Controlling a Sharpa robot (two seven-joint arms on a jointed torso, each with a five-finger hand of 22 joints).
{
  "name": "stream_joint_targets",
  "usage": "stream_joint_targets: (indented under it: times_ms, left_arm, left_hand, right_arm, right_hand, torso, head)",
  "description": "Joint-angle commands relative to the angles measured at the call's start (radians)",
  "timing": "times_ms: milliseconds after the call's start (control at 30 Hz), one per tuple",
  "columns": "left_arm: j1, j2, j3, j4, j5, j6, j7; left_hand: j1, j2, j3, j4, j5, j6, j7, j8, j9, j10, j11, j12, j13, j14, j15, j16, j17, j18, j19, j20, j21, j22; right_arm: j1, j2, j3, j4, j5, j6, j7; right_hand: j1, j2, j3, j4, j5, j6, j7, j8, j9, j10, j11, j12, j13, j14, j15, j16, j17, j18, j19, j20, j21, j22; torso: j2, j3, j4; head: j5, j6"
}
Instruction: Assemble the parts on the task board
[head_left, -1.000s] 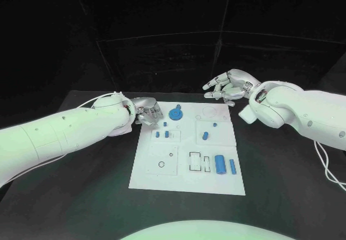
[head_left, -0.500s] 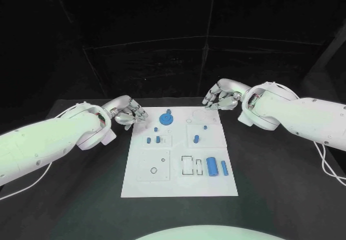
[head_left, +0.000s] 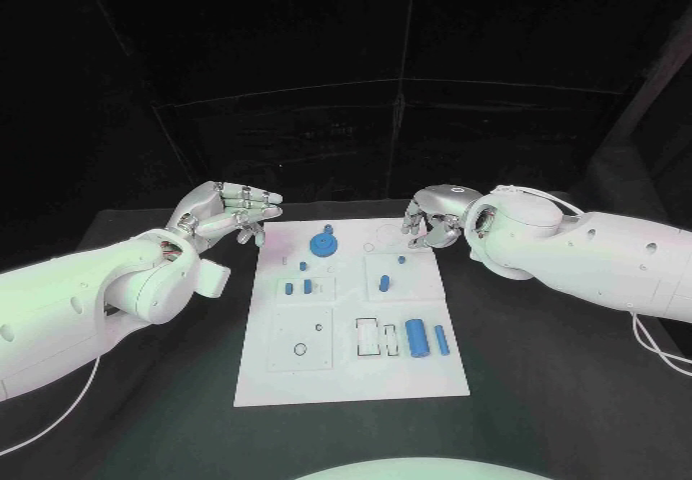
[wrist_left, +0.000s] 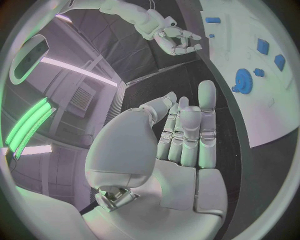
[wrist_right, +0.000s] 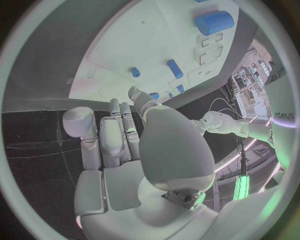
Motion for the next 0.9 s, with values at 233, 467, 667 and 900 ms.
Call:
stream_joint_targets:
  times_ms: [233,467,667,900]
  left_arm:
    - [-0.002,-0.004,0.000,0.022,0.123,0.004,0.074]
    - [-0.002,-0.008,0.000,0.021,0.125,0.004,0.072]
    - [-0.003,-0.009,0.000,0.017,0.125,0.002,0.068]
    - [-0.003,-0.010,0.000,0.013,0.125,0.003,0.064]
  left_hand:
    - [0.001,0.010,-0.008,0.001,-0.003,0.008,0.002,0.003,-0.001,0.006,0.000,0.008,0.002,-0.014,-0.001,-0.011,-0.015,0.021,-0.012,0.001,-0.007,-0.003]
    - [0.000,0.009,-0.011,0.001,-0.003,0.008,0.003,0.003,-0.002,0.005,0.000,0.010,0.002,-0.018,0.000,-0.016,-0.024,0.021,-0.014,0.001,-0.010,-0.005]
    - [0.002,0.011,-0.011,0.001,-0.003,0.008,0.003,0.003,-0.002,0.005,0.000,0.012,0.003,-0.021,0.000,-0.019,-0.029,0.021,-0.015,0.001,-0.012,-0.006]
    - [0.002,0.013,-0.012,0.000,-0.003,0.009,0.003,0.004,-0.002,0.004,0.000,0.013,0.003,-0.023,0.000,-0.022,-0.034,0.021,-0.016,0.001,-0.013,-0.006]
  right_arm:
    - [-0.020,0.012,0.000,0.009,-0.078,0.045,-0.026]
    - [-0.030,0.024,0.000,0.015,-0.073,0.075,-0.022]
    - [-0.039,0.035,-0.001,0.011,-0.059,0.091,-0.019]
    - [-0.043,0.044,-0.001,0.005,-0.055,0.101,-0.018]
  right_hand:
    - [0.004,-0.016,0.015,-0.001,-0.001,-0.007,0.009,-0.016,0.001,-0.011,0.007,-0.013,-0.021,0.021,0.011,0.002,0.009,0.015,0.004,0.012,-0.001,0.003]
    - [0.013,-0.012,0.029,-0.004,0.001,0.002,0.010,-0.021,0.002,-0.005,0.007,-0.016,-0.037,0.025,0.012,0.004,0.008,0.014,0.010,0.014,0.005,0.012]
    - [0.023,-0.010,0.048,-0.010,0.003,0.008,0.013,-0.029,0.002,0.000,0.008,-0.021,-0.053,0.026,0.012,0.008,0.009,0.014,0.014,0.015,0.008,0.016]
    - [0.032,-0.005,0.080,-0.018,0.004,0.020,0.013,-0.035,0.003,0.015,0.008,-0.022,-0.071,0.026,0.011,0.011,0.011,0.014,0.017,0.014,0.011,0.019]
  torso:
    - [0.001,0.0017,0.0001]
    - [0.001,0.0017,-0.0031]
    - [0.001,0.0020,-0.0025]
    - [0.000,0.0017,-0.0023]
  head:
    - [0.006,0.003]
    - [0.007,0.002]
    - [0.012,-0.001]
    - [0.013,-0.004]
